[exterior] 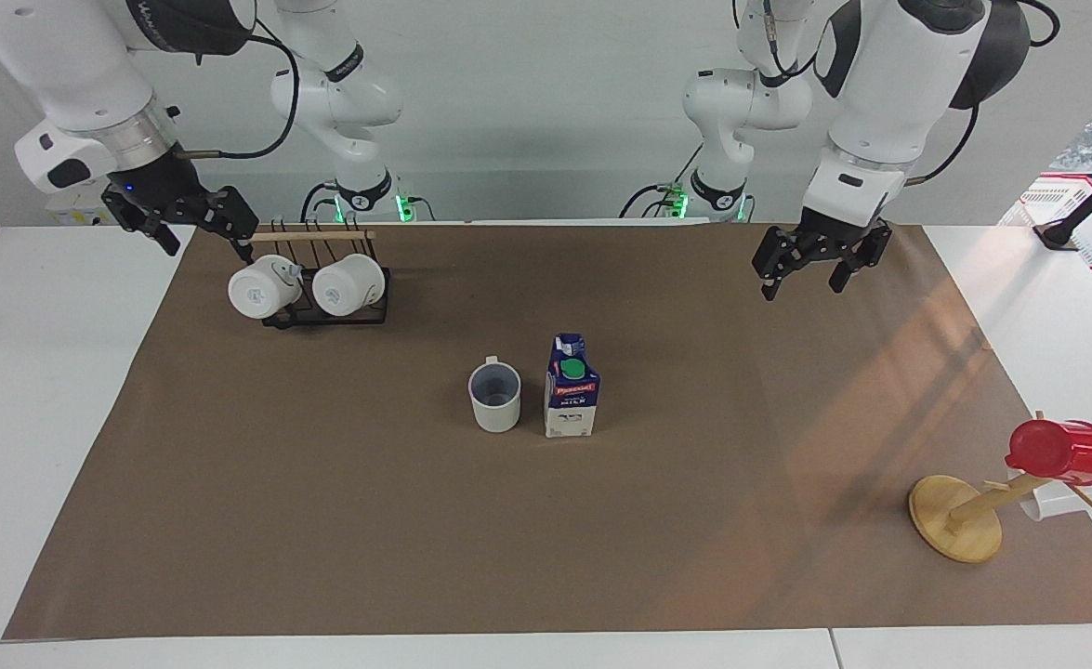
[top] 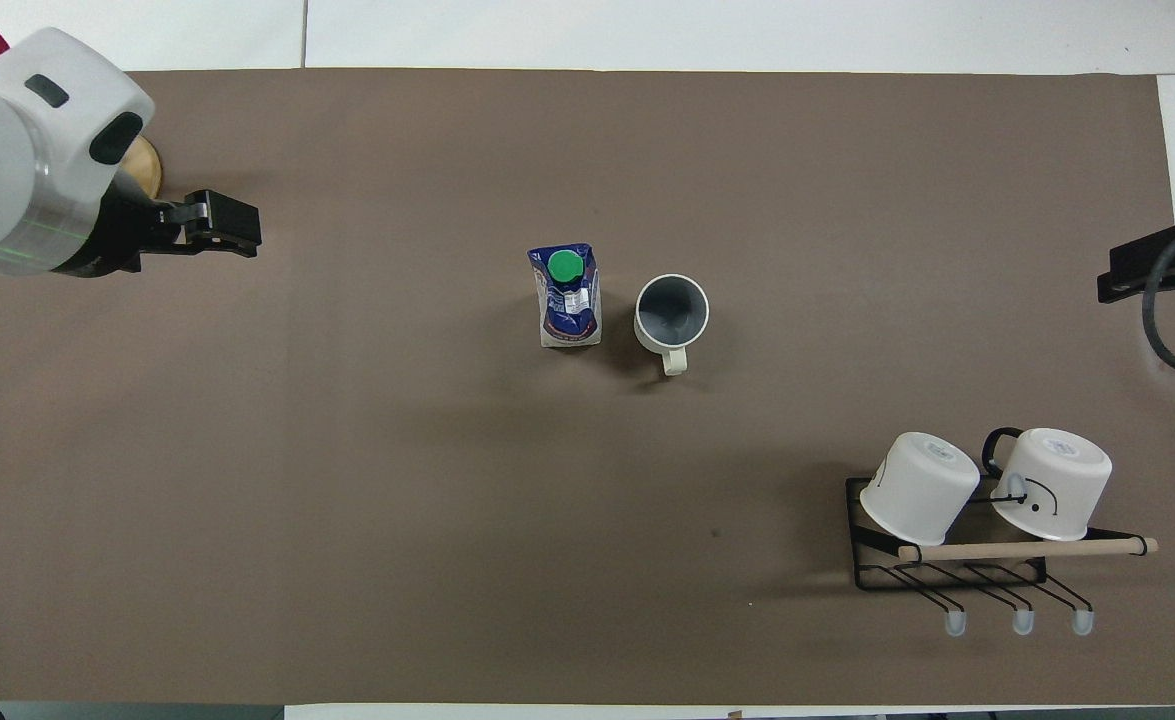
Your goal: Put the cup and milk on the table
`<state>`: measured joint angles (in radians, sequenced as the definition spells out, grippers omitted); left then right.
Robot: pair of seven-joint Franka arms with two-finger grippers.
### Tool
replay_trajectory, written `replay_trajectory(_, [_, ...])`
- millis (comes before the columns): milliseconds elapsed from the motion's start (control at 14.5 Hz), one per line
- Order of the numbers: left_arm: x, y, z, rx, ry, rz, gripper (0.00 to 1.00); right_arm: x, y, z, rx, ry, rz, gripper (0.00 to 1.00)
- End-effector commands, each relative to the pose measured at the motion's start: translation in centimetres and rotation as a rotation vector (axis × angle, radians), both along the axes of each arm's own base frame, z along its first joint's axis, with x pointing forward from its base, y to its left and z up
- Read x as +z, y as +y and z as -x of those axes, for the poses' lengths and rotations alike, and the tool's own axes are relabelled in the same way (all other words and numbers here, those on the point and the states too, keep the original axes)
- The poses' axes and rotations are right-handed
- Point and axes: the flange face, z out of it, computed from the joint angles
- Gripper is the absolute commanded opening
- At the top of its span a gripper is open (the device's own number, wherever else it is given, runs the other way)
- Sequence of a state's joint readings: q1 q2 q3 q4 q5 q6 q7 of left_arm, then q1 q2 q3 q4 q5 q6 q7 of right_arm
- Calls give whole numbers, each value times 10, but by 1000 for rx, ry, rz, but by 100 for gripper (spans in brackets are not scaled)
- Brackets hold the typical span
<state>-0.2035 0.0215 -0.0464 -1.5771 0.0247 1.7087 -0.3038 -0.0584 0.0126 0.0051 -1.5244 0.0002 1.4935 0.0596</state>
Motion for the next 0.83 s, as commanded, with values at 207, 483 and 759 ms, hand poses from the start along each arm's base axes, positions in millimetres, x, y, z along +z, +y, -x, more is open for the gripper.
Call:
replay_trajectory(207, [22,58,7,-8,56,15,100,2,6,-3,11,3,12,100])
replay_trajectory(483, [32,80,13,-52,84,28,100,2,7,-8,12,-37,8,100])
replay_trajectory(759, [22,95,16,-133,97,22,100,0,8,-6,12,-25,4,100])
